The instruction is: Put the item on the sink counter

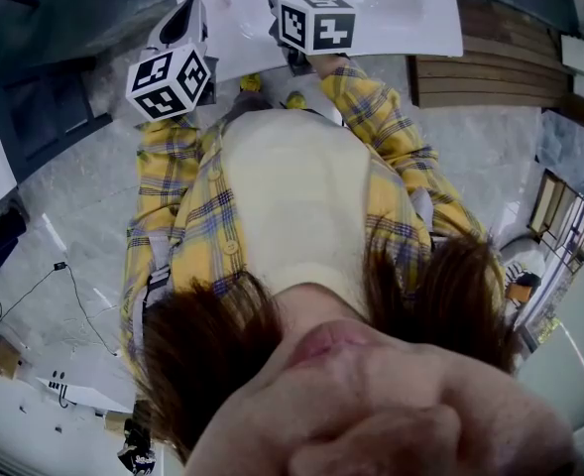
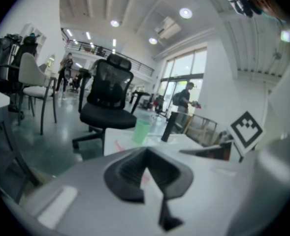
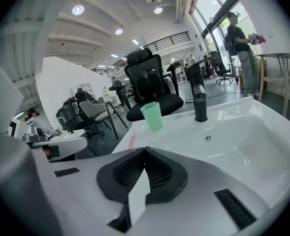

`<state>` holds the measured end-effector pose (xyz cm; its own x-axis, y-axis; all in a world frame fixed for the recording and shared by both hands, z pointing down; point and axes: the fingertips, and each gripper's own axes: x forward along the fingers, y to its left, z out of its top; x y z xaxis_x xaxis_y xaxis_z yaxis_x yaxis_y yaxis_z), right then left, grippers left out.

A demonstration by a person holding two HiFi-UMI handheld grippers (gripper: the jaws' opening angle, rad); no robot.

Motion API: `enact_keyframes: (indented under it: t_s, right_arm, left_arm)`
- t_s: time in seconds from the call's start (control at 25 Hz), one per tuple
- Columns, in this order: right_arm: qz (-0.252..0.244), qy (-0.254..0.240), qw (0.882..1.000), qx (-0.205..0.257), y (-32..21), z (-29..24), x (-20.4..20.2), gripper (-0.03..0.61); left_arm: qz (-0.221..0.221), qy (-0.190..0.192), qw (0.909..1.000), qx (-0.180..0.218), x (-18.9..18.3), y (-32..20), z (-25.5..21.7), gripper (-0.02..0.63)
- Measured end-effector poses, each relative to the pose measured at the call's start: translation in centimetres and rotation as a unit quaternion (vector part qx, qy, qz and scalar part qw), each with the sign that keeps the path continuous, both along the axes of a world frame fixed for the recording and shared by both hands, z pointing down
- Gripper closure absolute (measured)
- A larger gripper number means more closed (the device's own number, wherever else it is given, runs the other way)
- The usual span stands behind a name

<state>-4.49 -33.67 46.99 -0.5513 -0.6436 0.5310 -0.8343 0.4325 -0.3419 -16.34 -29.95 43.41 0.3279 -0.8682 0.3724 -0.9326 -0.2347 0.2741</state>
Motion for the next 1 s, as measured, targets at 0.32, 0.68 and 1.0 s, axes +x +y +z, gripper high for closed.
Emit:
enact_keyframes:
  t_s: [0.32,0.68,1.0]
  right_arm:
    - [0.007,0.004,1.000,0.005,0.8,-0.1,1.4,0.565]
    - [0.006,0.004,1.000,0.001,1.8,0.2,2.4,0.565]
    - [0.003,0.014,1.000,0.002,1.8,0.6,2.4,0.565]
  left_arm:
    - [0.000,-0.001,1.0000,-0.004,0.0,0.5,0.3,0.607]
    - [-0.005,-0.003,1.0000,-0.007,-0.1,0.9,0.4,0.607]
    - [-0.008,-0.001,0.9999,-0.010,-0.5,1.1,0.7,0.607]
